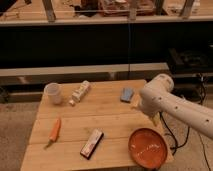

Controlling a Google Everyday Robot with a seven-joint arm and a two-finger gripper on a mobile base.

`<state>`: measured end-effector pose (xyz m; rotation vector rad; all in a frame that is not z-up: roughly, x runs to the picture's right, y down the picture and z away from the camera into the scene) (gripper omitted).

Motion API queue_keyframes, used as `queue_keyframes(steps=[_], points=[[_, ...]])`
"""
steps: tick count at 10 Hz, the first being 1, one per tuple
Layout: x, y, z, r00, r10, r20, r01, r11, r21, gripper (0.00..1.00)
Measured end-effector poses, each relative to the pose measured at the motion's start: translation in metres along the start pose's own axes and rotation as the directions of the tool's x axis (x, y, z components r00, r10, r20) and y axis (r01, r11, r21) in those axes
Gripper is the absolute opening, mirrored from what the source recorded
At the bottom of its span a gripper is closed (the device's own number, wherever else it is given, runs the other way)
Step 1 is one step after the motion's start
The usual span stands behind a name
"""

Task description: Move the arm in a circular motion

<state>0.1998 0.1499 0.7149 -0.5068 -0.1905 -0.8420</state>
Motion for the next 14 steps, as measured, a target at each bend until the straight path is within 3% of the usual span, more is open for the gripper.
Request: queue_keyframes(steps=[3,5,7,9,10,12,14], points=[[-0.087,0.011,-0.024,0.992,-0.114,0.048,0.111,0.993,0.050,0.80],[-0.147,-0.002,-0.039,0.974,-0.214,0.070,0.207,0.974,0.086,0.80],[-0.194,-0.028,-0.048,0.956,-0.283,0.070,0.275,0.955,0.109,0.80],[-0.214,-0.056,-0.049,0.944,-0.325,0.060,0.316,0.941,0.120,0.80],[-0.213,-0.065,-0.047,0.939,-0.339,0.059,0.330,0.936,0.122,0.80],[-0.199,-0.089,-0.041,0.927,-0.369,0.070,0.360,0.925,0.118,0.80],[-0.165,-0.128,-0.030,0.917,-0.387,0.095,0.373,0.918,0.136,0.80]])
